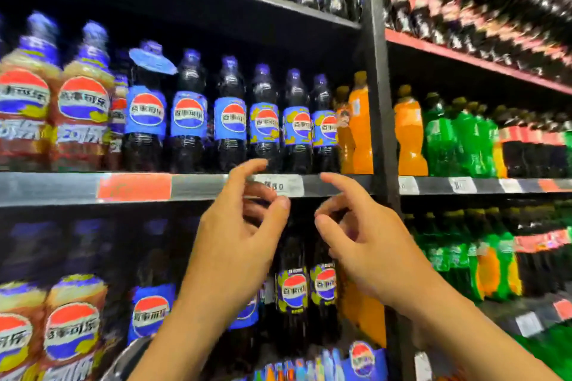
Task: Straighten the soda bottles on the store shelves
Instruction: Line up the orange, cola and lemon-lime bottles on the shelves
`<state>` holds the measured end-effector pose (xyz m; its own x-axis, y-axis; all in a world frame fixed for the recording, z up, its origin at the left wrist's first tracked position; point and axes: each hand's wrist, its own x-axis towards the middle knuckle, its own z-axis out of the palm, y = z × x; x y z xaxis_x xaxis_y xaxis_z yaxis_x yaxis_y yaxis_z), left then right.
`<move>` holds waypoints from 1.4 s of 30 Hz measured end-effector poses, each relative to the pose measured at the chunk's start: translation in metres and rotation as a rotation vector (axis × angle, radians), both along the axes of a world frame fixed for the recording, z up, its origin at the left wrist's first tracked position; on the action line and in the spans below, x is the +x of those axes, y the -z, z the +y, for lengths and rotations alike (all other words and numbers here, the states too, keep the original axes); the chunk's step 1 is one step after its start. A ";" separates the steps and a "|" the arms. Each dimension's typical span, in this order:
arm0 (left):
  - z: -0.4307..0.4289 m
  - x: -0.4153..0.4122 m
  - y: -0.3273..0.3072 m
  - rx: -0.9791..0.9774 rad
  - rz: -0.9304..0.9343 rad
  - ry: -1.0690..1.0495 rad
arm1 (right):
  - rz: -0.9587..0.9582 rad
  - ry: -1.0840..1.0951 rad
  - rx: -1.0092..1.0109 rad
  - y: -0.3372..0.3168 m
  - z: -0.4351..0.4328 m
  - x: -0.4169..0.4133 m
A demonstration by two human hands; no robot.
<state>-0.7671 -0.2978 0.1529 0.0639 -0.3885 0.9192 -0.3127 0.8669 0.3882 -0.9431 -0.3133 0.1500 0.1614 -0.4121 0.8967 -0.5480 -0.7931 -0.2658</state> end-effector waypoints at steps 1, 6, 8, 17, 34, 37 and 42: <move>-0.008 -0.011 -0.006 -0.013 -0.010 0.006 | -0.016 -0.009 -0.019 -0.008 -0.008 -0.010; -0.045 -0.060 -0.014 -0.010 -0.091 -0.008 | -0.063 -0.050 -0.069 -0.021 -0.043 -0.055; -0.059 -0.083 -0.013 -0.007 -0.103 -0.031 | -0.073 -0.069 -0.076 -0.020 -0.058 -0.076; -0.100 -0.203 -0.011 -0.046 -0.099 -0.188 | -0.034 -0.185 -0.076 -0.022 -0.117 -0.194; -0.132 -0.341 0.035 0.044 -0.134 -0.401 | -0.103 -0.295 0.014 0.006 -0.185 -0.352; -0.134 -0.342 0.070 0.134 -0.085 -0.331 | -0.091 -0.263 0.096 0.048 -0.189 -0.354; -0.137 -0.341 0.107 0.272 -0.037 -0.310 | -0.006 -0.182 0.185 0.092 -0.191 -0.344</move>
